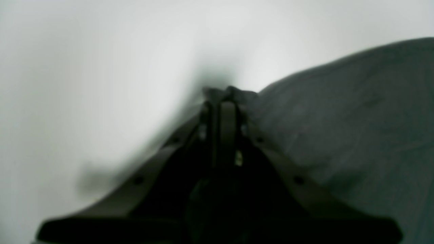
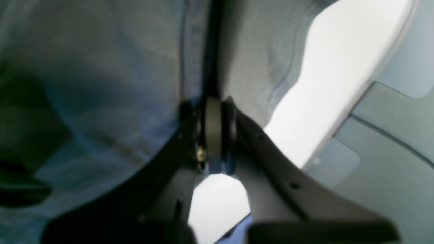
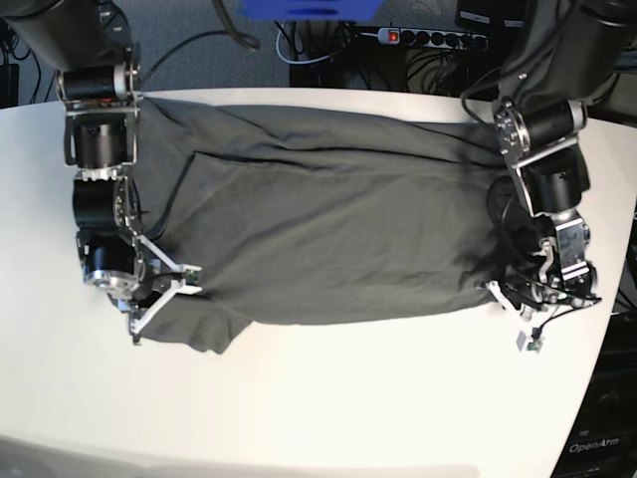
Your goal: Fold the T-shirt properly
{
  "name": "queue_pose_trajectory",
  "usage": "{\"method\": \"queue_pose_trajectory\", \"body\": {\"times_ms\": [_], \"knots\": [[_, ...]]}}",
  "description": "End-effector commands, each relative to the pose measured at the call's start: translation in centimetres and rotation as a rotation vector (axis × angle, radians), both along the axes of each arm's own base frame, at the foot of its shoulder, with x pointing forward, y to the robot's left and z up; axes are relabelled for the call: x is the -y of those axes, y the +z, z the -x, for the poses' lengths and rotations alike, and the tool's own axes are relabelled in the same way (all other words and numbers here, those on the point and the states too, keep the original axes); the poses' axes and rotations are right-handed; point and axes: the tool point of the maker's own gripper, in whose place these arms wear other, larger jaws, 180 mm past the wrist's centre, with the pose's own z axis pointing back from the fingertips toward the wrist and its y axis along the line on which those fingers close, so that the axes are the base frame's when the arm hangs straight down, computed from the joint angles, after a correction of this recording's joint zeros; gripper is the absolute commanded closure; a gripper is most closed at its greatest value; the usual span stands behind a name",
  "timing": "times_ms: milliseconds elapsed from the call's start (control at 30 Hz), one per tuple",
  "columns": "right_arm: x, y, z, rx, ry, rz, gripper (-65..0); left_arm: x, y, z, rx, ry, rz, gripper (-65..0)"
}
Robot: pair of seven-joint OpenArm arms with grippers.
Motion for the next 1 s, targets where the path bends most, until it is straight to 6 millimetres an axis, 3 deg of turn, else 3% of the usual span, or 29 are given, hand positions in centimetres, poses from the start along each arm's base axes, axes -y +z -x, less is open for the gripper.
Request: {"method": "queue_pose_trajectory", "body": {"times_ms": [0,267,567,700,967], "knots": [[0.9,2.0,-1.3,0.059,-0.008,0.024,-0.6,-0.3,0.5,-0.2,-0.010,-0.006,-0.012,-1.9],[1.3,1.9,0.2,0.072,-0.024,0.070,-0.6,-0.5,0.7,-0.2,-0.004,-0.003,-0.016,-1.9],[1.2,3.0,1.2,0.117,-0.018,0.098,-0.6,-1.6,4.8,-1.3,0.045,-0.022,-0.095,-1.9],[0.7,3.7,1.8,0.140,-0.005,0.100,-0.6,-1.6,6.0,-0.6,0.041,-0.088,-0.144,-1.9],[0.8,4.7,3.6,0.178,-0.015,0.142,-0.6,-2.0,6.0,2.0,0.048,-0.096,-0.209,-1.9]]}}
